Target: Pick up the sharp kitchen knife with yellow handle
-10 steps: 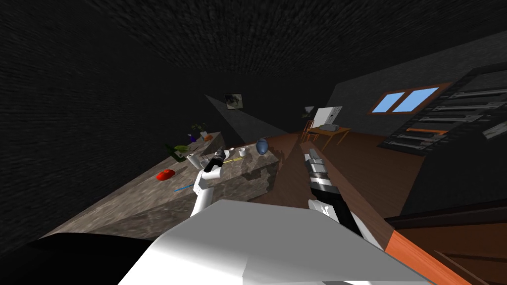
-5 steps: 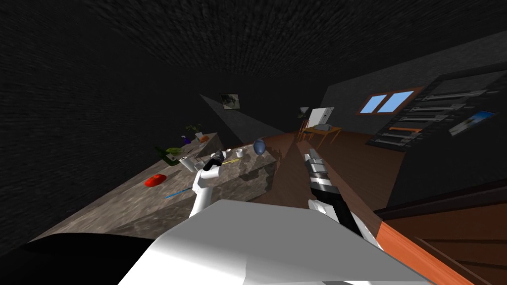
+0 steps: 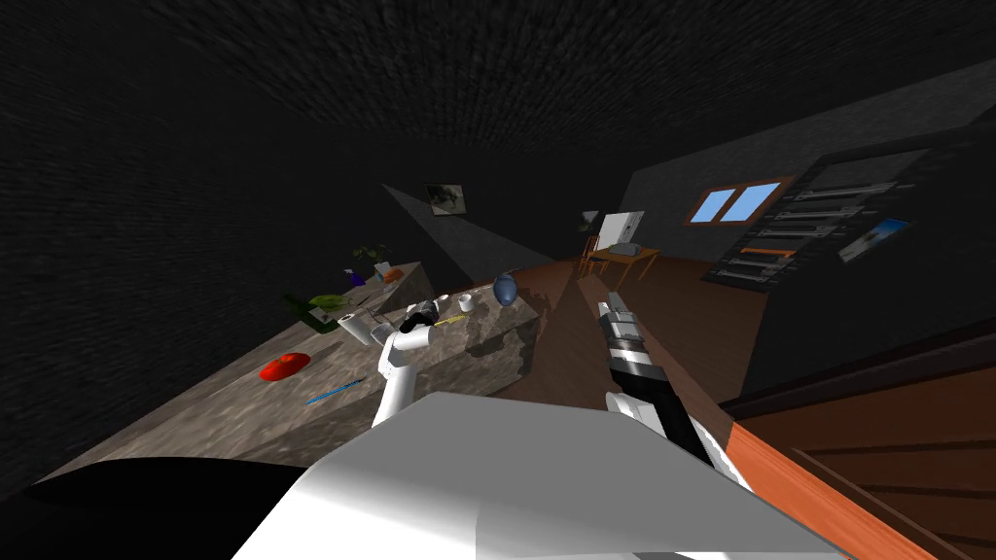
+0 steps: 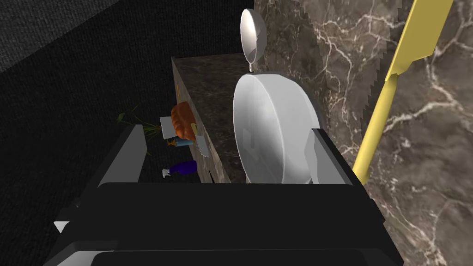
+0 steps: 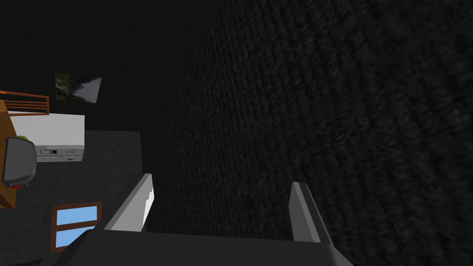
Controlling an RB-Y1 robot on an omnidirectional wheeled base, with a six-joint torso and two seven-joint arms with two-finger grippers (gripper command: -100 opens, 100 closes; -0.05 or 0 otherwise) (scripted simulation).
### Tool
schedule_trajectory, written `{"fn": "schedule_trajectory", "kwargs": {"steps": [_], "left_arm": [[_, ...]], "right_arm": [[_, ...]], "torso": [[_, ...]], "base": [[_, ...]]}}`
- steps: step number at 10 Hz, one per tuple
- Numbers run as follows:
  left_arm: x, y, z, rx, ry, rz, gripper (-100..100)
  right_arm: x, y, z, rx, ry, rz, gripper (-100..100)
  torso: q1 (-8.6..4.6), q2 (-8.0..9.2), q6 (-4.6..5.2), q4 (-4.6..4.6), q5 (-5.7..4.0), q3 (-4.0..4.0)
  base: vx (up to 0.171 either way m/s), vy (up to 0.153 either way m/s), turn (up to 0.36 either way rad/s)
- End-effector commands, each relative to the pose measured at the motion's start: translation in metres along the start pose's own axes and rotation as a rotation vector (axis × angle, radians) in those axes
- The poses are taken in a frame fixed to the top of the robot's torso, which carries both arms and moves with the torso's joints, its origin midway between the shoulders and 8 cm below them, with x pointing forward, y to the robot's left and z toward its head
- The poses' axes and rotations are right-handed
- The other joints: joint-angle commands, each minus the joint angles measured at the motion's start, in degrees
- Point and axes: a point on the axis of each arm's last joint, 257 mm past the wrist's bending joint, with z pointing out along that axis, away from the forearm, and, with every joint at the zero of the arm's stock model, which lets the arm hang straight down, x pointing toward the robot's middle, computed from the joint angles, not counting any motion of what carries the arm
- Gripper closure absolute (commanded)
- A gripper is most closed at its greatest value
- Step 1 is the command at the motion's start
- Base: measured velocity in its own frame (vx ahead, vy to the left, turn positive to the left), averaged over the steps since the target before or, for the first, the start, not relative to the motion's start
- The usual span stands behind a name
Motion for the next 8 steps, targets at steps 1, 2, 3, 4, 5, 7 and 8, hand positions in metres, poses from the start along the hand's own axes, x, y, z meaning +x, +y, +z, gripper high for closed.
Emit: {"fn": "schedule_trajectory", "kwargs": {"steps": [1,2,3,4,5,7,8], "left_arm": [[-0.008,0.015,0.002,-0.051,-0.019,-0.01,-100],[-0.014,0.028,0.004,-0.092,-0.034,-0.018,-100],[-0.021,0.041,0.005,-0.135,-0.048,-0.025,-100],[-0.027,0.054,0.006,-0.175,-0.061,-0.033,-100],[-0.032,0.067,0.006,-0.213,-0.074,-0.039,-100],[-0.041,0.091,0.004,-0.282,-0.095,-0.051,-100],[-0.045,0.102,0.003,-0.313,-0.103,-0.056,-100]], "right_arm": [[0.0,0.0,0.0,0.0,0.0,0.0,0],[0.0,0.0,0.0,0.0,0.0,0.0,0],[0.0,0.0,0.0,0.0,0.0,0.0,0],[0.0,0.0,0.0,0.0,0.0,0.0,0],[0.0,0.0,0.0,0.0,0.0,0.0,0],[0.0,0.0,0.0,0.0,0.0,0.0,0],[0.0,0.0,0.0,0.0,0.0,0.0,0]], "torso": [[0.0,0.0,0.0,0.0,0.0,0.0],[0.01,-0.02,0.01,0.0,0.0,-0.01],[-0.01,-0.04,0.02,-0.01,0.0,-0.02],[0.01,-0.08,0.0,-0.02,0.0,-0.04],[0.01,-0.09,0.0,-0.03,0.01,-0.06],[0.04,0.04,-0.01,0.0,0.01,0.02],[0.05,0.07,-0.01,0.01,0.01,0.04]], "base": [[0.02,-0.002,-0.07],[0.03,-0.007,-0.137],[0.039,-0.003,-0.103],[0.043,-0.004,-0.097],[0.033,-0.003,-0.1],[-0.007,0.007,-0.024],[-0.006,0.004,-0.05]]}}
